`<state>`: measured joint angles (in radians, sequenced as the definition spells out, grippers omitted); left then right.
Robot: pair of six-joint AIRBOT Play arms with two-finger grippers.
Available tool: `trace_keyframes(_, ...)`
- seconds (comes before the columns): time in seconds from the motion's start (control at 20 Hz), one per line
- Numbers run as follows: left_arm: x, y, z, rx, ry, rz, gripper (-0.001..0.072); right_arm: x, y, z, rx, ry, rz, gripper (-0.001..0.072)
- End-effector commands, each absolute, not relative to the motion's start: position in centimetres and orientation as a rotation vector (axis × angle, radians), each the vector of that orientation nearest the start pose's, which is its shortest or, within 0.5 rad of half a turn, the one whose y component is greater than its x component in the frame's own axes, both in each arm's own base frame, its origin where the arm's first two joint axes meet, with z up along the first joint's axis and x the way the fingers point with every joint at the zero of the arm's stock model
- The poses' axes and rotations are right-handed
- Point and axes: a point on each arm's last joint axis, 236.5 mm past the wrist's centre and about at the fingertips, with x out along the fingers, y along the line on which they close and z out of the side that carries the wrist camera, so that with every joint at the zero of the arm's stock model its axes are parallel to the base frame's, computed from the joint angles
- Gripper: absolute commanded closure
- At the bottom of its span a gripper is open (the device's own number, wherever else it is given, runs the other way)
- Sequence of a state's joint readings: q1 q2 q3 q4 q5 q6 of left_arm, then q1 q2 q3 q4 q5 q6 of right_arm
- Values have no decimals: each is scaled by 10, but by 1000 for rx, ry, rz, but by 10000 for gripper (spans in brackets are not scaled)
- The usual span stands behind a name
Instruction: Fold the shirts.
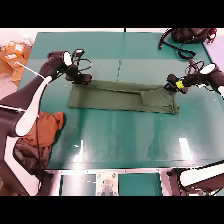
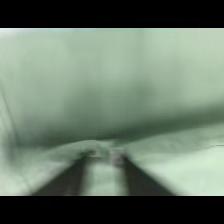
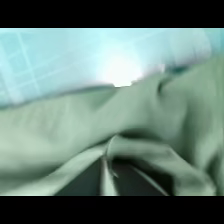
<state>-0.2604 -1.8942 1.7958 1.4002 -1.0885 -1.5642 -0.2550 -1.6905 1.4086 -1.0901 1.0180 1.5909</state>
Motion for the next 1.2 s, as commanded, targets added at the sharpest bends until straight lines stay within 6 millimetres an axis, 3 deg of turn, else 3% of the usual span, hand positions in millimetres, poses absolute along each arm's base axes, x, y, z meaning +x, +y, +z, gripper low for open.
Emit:
trace_keyframes(0.0,561,-187,-22,-41,1071,-323,-13,507,-42,-47,638,1175,-22,310)
trace_keyframes(0.1,565,-181,-8,7,1056,-316,-13,502,-60,-25,574,1190,25,240)
trace_keyframes(0.15,566,-173,0,48,1058,-297,-13,497,-74,-18,559,1198,35,158)
trace_keyframes(0.2,565,-167,7,76,1067,-284,-13,489,-91,-15,553,1206,35,157)
trace_keyframes(0.25,561,-165,13,86,1081,-282,-13,480,-108,-17,564,1219,24,99)
trace_keyframes(0.35,550,-165,15,85,1129,-289,-13,454,-138,-30,595,1277,26,97)
trace_keyframes(0.45,538,-164,7,83,1186,-296,-13,429,-149,-49,669,1348,82,97)
trace_keyframes(0.65,526,-175,5,44,1235,-334,-13,413,-120,-79,843,1407,344,97)
trace_keyframes(0.75,524,-180,6,23,1237,-352,-13,420,-105,-92,887,1391,421,97)
trace_keyframes(0.9,521,-187,7,-1,1243,-374,-12,439,-78,-88,900,1303,556,97)
trace_keyframes(1.15,520,-188,7,-7,1246,-379,-12,453,-51,-97,832,1310,577,101)
